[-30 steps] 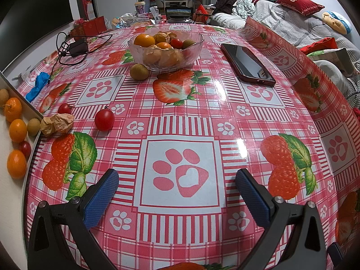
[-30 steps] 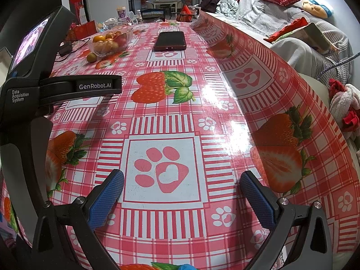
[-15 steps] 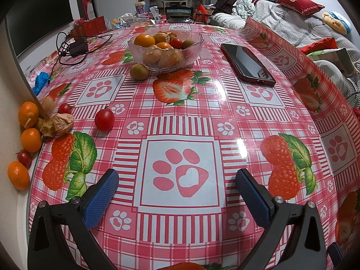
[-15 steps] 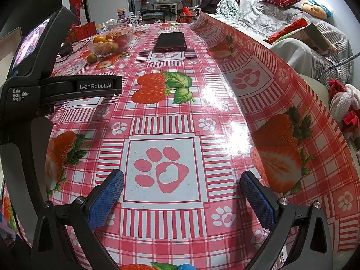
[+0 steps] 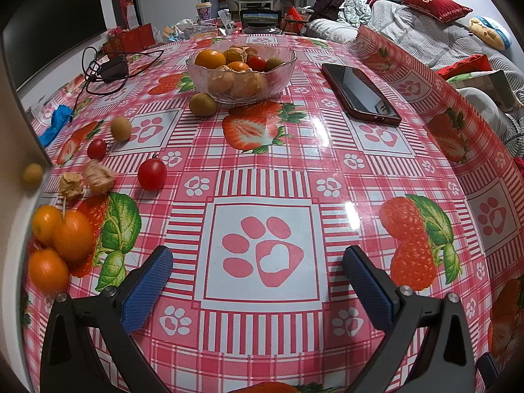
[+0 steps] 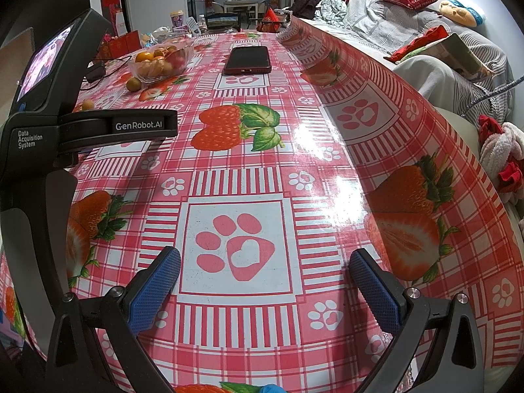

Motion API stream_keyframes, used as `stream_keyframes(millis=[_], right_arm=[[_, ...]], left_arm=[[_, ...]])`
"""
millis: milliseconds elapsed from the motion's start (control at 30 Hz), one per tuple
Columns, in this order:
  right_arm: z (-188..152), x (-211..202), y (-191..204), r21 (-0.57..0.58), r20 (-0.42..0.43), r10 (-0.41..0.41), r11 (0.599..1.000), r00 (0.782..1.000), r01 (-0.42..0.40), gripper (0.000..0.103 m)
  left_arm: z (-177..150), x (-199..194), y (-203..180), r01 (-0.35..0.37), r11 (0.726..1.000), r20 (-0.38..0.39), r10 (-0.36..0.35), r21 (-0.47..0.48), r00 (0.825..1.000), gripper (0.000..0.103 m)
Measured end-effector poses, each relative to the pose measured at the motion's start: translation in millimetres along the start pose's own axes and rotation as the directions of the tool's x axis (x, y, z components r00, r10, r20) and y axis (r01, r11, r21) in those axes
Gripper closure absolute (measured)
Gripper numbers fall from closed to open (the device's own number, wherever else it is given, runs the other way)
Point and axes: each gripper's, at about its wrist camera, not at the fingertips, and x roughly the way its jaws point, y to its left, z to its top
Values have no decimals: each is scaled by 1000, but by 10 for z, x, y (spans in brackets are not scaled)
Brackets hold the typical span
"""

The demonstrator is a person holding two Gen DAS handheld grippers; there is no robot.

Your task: Organize fruits

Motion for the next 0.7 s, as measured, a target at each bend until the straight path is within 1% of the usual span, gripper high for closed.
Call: stream_keyframes(millis=[700], right_arm=[[-13, -6, 1, 0, -8, -1, 1000, 1000, 1, 0]], left_arm=[[4, 3, -6, -1, 1000, 4, 1, 0, 1000, 0]])
